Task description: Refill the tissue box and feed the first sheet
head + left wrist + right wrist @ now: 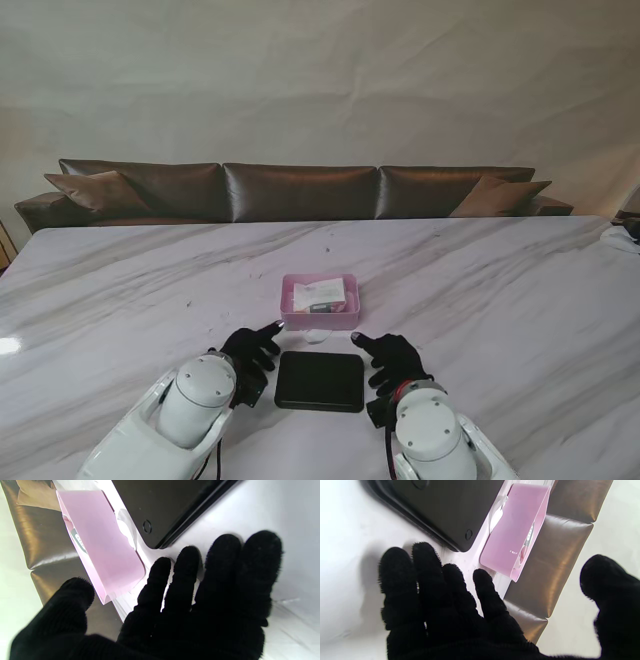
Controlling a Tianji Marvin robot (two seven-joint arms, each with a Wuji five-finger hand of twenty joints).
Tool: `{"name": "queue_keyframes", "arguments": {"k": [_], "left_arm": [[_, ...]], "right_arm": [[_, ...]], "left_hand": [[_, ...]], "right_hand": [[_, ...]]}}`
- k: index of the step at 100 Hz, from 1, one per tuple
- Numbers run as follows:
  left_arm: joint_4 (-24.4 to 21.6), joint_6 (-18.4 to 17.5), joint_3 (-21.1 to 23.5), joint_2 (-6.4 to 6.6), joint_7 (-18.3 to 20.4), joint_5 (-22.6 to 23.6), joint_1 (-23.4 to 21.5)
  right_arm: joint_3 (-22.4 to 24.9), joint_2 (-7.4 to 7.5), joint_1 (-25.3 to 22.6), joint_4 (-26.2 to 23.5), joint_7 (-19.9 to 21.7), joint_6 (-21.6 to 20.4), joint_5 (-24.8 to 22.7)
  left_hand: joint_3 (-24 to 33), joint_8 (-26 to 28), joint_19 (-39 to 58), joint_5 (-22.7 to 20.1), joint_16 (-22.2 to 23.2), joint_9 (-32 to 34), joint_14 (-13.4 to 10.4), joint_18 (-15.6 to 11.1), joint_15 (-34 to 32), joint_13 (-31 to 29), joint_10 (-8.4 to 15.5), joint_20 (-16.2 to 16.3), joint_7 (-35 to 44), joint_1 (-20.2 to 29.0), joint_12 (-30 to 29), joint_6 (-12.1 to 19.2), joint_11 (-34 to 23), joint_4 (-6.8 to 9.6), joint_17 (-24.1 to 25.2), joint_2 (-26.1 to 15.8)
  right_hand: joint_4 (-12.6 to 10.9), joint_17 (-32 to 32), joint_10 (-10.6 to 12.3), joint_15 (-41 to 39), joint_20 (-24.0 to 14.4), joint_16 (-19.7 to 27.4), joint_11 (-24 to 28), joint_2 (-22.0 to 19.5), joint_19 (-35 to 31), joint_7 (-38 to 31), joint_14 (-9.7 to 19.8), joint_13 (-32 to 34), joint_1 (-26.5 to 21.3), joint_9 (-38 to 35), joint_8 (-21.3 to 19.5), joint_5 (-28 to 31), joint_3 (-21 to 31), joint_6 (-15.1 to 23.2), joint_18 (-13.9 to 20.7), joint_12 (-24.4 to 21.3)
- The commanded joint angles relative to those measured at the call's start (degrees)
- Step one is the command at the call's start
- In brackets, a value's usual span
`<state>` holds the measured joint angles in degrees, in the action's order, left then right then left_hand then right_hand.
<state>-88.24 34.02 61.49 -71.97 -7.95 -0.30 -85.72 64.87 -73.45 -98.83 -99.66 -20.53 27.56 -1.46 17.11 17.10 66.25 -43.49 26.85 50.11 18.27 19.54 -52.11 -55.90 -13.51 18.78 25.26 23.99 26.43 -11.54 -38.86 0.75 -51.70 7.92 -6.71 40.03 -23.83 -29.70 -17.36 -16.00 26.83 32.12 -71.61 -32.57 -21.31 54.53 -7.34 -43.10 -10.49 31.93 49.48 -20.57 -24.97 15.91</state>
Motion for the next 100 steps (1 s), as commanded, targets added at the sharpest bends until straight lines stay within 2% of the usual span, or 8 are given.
{"name": "queue_keyframes", "arguments": {"k": [1, 11, 27, 41, 63, 100], "left_arm": [[1.4, 1.0, 0.0, 0.15, 0.6, 0.4, -1.9], [0.7, 1.4, 0.4, 0.23, 0.6, 0.5, -2.8], [-1.7, 2.4, 0.9, 0.56, 1.3, 0.2, -4.4], [-3.3, 3.5, 1.1, 0.55, 1.3, -0.1, -5.4], [-3.9, 4.0, 1.1, 0.34, 1.2, -1.6, -5.9], [-1.5, 3.1, -1.1, -0.24, 1.4, -3.5, -2.6]], "right_arm": [[0.2, 0.07, -1.2, -0.7, 0.6, 1.0, 0.1], [0.8, 0.03, -2.6, -2.5, 0.9, 3.1, 0.6], [1.3, 0.14, -4.5, -5.4, 2.1, 5.8, 1.9], [1.1, -0.09, -4.6, -5.4, 1.9, 6.4, 2.8], [0.6, -0.68, -3.3, -3.4, 1.1, 5.3, 5.9], [-0.8, -1.21, 0.1, -0.1, 0.5, 3.1, 8.0]], "left_hand": [[-1.0, -1.1, 16.9, 0.7, -1.4, -3.2, 7.4, -2.3, 6.9, 4.5, -2.5, 0.3, -0.8, -0.6, -2.5, 0.4, 3.9, 1.81, 0.9, -1.2], [-1.1, -1.5, 16.5, -0.8, -1.8, -1.1, 7.4, -2.5, 6.6, 3.3, -3.5, -0.2, -1.4, -0.5, -2.3, -1.0, 3.3, 1.78, -0.8, -1.1], [-1.0, -3.0, 17.1, -3.1, -2.7, 1.5, 8.2, -2.4, 6.3, 1.4, -4.8, -1.6, -4.0, -0.4, -2.6, -3.7, 3.2, 1.58, -3.6, -0.9], [-0.6, -3.9, 17.3, -5.1, -3.2, 2.7, 9.0, -1.7, 6.4, 0.5, -5.7, -3.0, -5.3, -0.2, -3.0, -5.2, 3.6, 1.44, -4.8, -0.9], [-0.4, -4.4, 17.4, -5.7, -3.4, 2.4, 9.1, -1.5, 6.6, 1.3, -5.8, -3.6, -6.1, -0.3, -3.3, -5.0, 4.3, 1.34, -4.5, -0.9], [-0.3, -4.3, 16.7, -4.9, -3.5, 1.1, 8.7, -1.5, 7.3, 3.1, -4.9, -4.2, -6.1, -0.5, -3.3, -3.9, 4.7, 1.38, -2.5, -1.1]], "right_hand": [[0.2, 1.9, -2.3, 0.4, 1.3, 0.0, 1.5, -0.7, 0.6, 0.4, -0.6, 0.0, 1.7, 1.2, 0.7, -0.2, -0.8, -2.7, 0.5, 0.3], [0.3, 3.5, -3.3, -0.2, 2.4, -0.1, 2.7, -1.3, 0.6, 0.7, -1.3, 1.1, 1.3, -0.4, 1.0, 1.3, -1.2, -4.0, -0.2, 0.7], [0.0, 3.9, -2.9, 0.2, 4.8, 0.2, 2.5, -2.4, 1.4, 0.7, -2.0, 0.9, 0.0, -3.2, 1.3, 3.8, -2.2, -4.1, -0.6, 0.3], [-0.1, 4.1, -2.8, 0.2, 5.6, 0.2, 2.4, -2.8, 1.7, 0.7, -2.0, 0.8, -0.8, -3.8, 1.3, 4.4, -2.4, -4.0, -0.6, 0.2], [-0.2, 4.0, -2.7, 0.1, 6.4, 0.2, 2.2, -3.1, 1.9, 0.5, -2.0, 0.9, -1.7, -4.5, 1.3, 5.0, -3.2, -3.8, -0.9, 0.1], [-0.8, 4.3, -2.1, 0.1, 7.0, 0.3, 2.1, -3.4, 1.2, 0.0, -1.7, 1.5, -2.5, -5.7, 1.1, 5.7, -3.7, -3.1, -0.5, 0.0]]}}
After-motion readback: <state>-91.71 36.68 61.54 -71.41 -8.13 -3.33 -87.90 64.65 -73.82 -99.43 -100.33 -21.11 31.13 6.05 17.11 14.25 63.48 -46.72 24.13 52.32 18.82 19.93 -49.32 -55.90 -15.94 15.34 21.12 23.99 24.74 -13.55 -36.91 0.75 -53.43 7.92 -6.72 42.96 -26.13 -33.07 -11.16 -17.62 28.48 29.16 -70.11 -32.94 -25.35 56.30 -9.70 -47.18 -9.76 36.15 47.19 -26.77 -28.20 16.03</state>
